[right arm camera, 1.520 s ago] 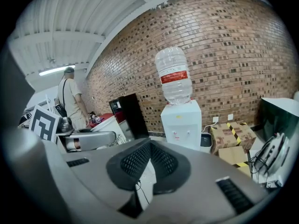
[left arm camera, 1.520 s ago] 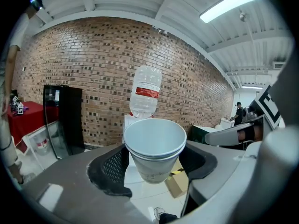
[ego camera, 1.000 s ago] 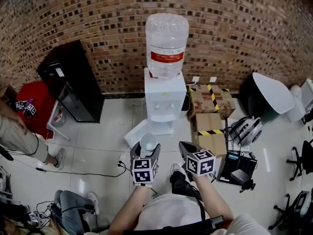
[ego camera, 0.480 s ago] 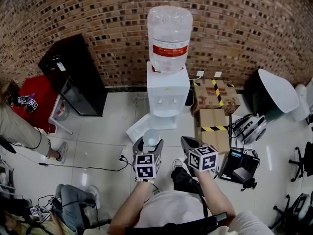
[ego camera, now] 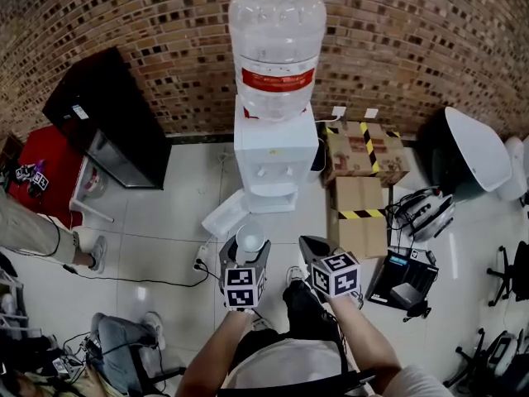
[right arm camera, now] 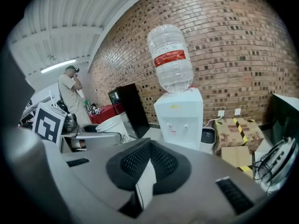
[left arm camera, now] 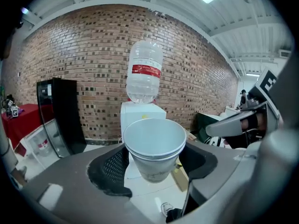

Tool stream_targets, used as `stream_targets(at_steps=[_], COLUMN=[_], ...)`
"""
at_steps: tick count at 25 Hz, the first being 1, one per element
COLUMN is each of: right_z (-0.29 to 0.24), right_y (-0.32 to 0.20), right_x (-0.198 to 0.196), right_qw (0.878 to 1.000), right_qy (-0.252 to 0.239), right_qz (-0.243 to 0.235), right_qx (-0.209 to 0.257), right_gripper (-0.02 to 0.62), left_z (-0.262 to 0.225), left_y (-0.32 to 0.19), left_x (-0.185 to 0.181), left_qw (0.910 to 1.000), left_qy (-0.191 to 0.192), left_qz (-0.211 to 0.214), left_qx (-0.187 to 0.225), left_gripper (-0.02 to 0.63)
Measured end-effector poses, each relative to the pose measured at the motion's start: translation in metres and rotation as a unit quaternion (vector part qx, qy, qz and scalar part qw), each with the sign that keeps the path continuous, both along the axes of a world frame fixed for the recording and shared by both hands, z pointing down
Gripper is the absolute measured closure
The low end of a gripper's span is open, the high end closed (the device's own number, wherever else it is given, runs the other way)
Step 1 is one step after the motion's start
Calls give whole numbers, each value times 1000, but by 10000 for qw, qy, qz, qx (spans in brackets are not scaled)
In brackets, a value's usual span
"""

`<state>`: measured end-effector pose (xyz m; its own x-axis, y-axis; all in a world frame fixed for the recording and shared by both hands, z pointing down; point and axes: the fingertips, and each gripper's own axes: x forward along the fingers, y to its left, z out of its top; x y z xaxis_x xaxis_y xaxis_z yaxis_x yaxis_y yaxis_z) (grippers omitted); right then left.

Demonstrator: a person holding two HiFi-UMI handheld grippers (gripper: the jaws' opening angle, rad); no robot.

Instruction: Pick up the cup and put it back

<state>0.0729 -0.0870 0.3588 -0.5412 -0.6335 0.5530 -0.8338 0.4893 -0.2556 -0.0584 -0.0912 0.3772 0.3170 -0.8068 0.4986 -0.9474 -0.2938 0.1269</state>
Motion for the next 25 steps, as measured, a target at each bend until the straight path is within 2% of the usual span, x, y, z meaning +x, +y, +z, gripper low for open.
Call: stream_targets(at_steps=[7,11,15,25], right_z=[58,109,173,340], right_y=[-52,-72,-91,-134], right_x=[15,16,14,16], right_qw=[9998,9996,9996,9998], right_qy=[55,72,146,149], right_qz=[-10,-38,-5,118], right_qx=[-211,-260,-240,-2], right_gripper=[583,583,583,583], left_z=[70,132,199,381], left_y=[-50,-66,-85,-148], left_x=[14,23,28,41], left_qw=[9993,9981,9972,9966], left_qy=[-264,-337,-416,-521], left_qz=[145,215,331,564], left_qx=[-235,-466,-530,-305], left_gripper=[267,267,267,267])
